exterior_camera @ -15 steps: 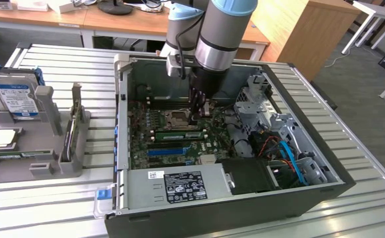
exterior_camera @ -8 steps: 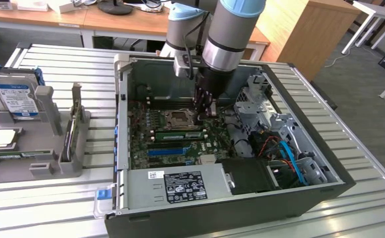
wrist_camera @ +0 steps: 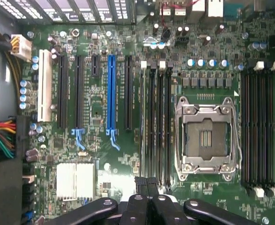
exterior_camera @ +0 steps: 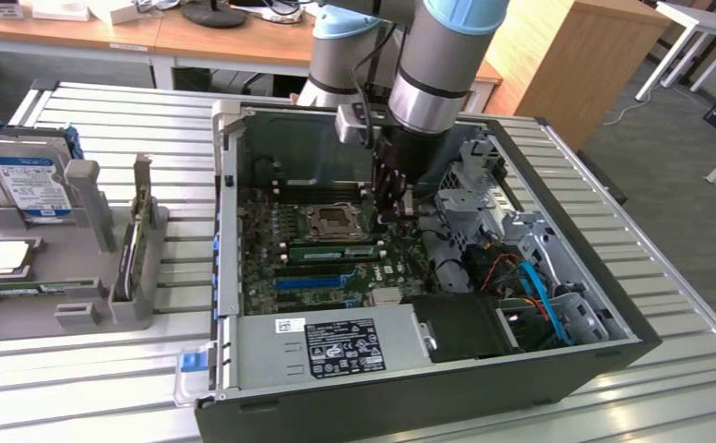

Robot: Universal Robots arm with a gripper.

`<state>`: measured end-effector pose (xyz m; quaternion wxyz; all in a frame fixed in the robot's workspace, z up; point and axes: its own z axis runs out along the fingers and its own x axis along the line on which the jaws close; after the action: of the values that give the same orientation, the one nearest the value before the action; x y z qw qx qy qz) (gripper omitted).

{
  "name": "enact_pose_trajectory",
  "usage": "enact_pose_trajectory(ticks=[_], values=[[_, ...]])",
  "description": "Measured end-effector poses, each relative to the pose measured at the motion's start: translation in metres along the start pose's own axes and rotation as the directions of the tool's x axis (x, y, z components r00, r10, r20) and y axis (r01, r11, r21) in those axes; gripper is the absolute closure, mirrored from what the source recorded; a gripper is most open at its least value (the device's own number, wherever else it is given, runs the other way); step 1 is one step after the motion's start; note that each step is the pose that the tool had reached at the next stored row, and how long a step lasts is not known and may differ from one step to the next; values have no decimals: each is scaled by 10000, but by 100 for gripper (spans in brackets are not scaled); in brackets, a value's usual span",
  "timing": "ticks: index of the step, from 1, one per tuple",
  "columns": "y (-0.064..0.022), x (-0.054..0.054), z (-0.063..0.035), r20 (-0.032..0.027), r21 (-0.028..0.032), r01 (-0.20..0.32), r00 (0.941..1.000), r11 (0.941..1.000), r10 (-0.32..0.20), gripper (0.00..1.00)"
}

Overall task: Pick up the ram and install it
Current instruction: 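Press down the ram until it locks into place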

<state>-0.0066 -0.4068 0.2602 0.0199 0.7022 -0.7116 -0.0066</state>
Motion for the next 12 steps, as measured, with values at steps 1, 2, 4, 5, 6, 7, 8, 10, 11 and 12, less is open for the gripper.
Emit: enact_pose_trajectory(ticks=[1,2,4,5,6,7,8,10,11,12], values=[[-12,0,-1,0,-1,0,10000,10000,0,90],[-23,0,-1,0,-1,1,10000,10000,-1,90],[-47,-1,-2,0,-1,1,10000,10000,-1,90],[-59,-1,-2,0,0,1,10000,10000,-1,90],[-71,-1,-2,1,0,0,10000,10000,0,90],[-82,-2,-3,1,-1,0,10000,10000,0,90],[-88,-2,-3,1,0,0,10000,10000,0,90],[-87,-1,-3,0,-1,0,10000,10000,0,90],[-87,-1,-4,-1,-1,0,10000,10000,0,90],[-87,-1,-3,0,-1,0,10000,10000,0,90]])
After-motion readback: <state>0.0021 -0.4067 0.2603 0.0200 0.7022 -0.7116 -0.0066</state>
